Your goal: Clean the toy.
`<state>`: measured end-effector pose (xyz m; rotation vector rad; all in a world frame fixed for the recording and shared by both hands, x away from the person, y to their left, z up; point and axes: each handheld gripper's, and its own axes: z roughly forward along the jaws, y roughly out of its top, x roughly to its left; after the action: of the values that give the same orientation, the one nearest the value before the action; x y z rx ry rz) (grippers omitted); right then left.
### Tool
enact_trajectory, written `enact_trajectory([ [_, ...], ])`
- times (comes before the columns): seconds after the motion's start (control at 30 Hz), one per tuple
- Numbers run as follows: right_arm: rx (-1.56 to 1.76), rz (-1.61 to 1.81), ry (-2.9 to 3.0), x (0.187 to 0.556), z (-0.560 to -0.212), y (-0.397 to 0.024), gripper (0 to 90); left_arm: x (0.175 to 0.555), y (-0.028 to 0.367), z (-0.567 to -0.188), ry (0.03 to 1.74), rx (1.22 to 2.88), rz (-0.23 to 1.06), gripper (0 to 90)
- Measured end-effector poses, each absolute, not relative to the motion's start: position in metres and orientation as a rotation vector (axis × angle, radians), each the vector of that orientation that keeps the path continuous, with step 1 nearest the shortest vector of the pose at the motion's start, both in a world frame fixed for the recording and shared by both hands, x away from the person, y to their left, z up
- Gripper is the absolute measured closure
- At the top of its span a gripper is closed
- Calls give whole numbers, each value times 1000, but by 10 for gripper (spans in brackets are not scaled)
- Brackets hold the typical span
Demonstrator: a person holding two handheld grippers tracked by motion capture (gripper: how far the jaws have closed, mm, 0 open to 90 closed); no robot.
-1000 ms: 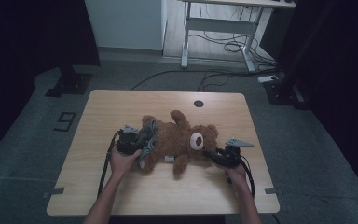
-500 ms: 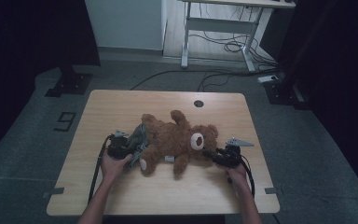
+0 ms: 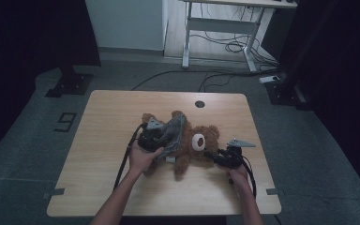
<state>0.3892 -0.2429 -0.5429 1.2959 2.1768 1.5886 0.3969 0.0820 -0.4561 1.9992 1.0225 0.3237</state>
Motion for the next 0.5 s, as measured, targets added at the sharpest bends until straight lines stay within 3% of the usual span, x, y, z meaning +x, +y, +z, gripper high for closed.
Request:
enact_trajectory([
  [0.17, 1293, 1591, 2182, 389, -543, -243, 538, 395, 105, -465, 1052, 1960, 291, 765],
  [0.23, 1297, 1594, 2180, 390, -543, -243, 537, 395, 120, -467, 1110, 1964, 329, 766],
  [0.33, 1302, 1588, 2181, 389, -542, -242, 537, 403, 148, -485, 1221, 1968, 287, 767],
  [0.5, 1304, 1592, 2183, 389, -542, -242, 537, 409, 158, -504, 1273, 1961, 262, 766],
])
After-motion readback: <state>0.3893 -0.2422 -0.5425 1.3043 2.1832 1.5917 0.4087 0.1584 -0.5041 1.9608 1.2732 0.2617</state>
